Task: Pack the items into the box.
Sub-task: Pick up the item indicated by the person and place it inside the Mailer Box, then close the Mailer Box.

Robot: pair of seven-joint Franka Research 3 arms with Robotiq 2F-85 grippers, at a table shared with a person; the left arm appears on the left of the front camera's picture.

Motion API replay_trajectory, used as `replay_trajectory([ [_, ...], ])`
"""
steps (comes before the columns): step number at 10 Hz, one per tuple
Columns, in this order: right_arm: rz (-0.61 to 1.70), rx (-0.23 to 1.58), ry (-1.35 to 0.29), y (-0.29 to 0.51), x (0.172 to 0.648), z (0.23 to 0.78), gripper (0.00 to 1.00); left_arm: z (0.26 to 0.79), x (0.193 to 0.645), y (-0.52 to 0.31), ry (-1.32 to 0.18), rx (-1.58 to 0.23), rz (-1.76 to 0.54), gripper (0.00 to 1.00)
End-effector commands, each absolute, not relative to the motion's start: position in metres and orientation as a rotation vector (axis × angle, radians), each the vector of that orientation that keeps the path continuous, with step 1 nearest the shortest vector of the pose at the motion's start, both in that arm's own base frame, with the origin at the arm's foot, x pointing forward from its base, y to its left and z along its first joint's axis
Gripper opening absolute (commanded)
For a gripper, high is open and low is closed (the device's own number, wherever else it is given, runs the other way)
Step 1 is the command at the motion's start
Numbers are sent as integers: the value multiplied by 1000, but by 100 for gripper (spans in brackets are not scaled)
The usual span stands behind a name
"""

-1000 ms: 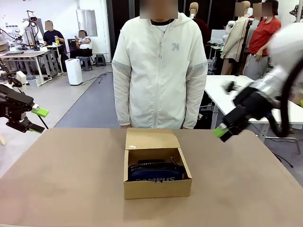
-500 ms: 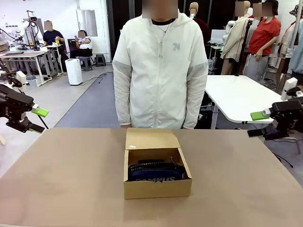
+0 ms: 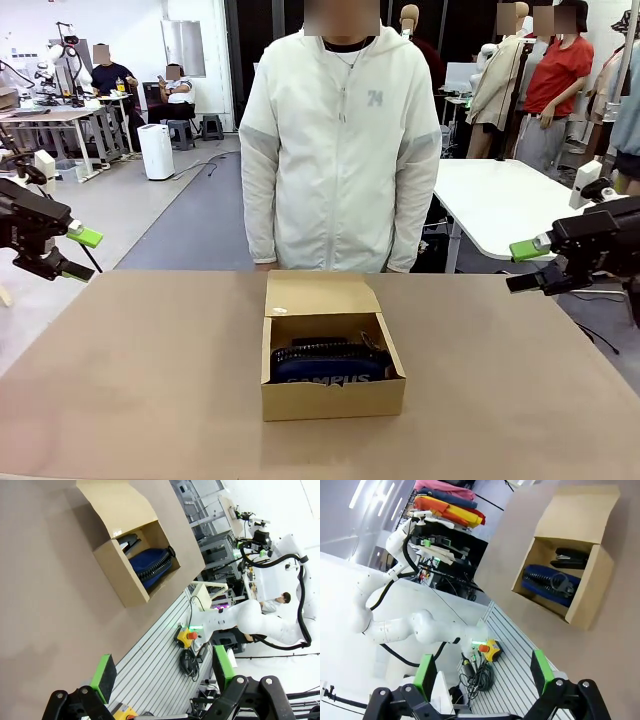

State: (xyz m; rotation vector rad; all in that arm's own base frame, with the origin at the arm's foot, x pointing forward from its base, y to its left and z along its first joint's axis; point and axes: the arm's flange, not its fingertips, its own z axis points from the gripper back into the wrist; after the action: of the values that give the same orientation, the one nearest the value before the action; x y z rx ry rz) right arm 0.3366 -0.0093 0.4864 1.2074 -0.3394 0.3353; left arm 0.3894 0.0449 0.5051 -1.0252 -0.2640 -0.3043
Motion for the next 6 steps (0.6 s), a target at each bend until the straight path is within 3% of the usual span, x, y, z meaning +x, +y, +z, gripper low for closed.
replay_trajectory([
  [1, 341, 1215, -345, -15, 338, 489, 100, 506, 388, 48, -263, -1026, -321, 100],
  [6, 341, 1215, -345, -15, 338, 489, 100, 506, 388, 48, -263, -1026, -321, 100],
])
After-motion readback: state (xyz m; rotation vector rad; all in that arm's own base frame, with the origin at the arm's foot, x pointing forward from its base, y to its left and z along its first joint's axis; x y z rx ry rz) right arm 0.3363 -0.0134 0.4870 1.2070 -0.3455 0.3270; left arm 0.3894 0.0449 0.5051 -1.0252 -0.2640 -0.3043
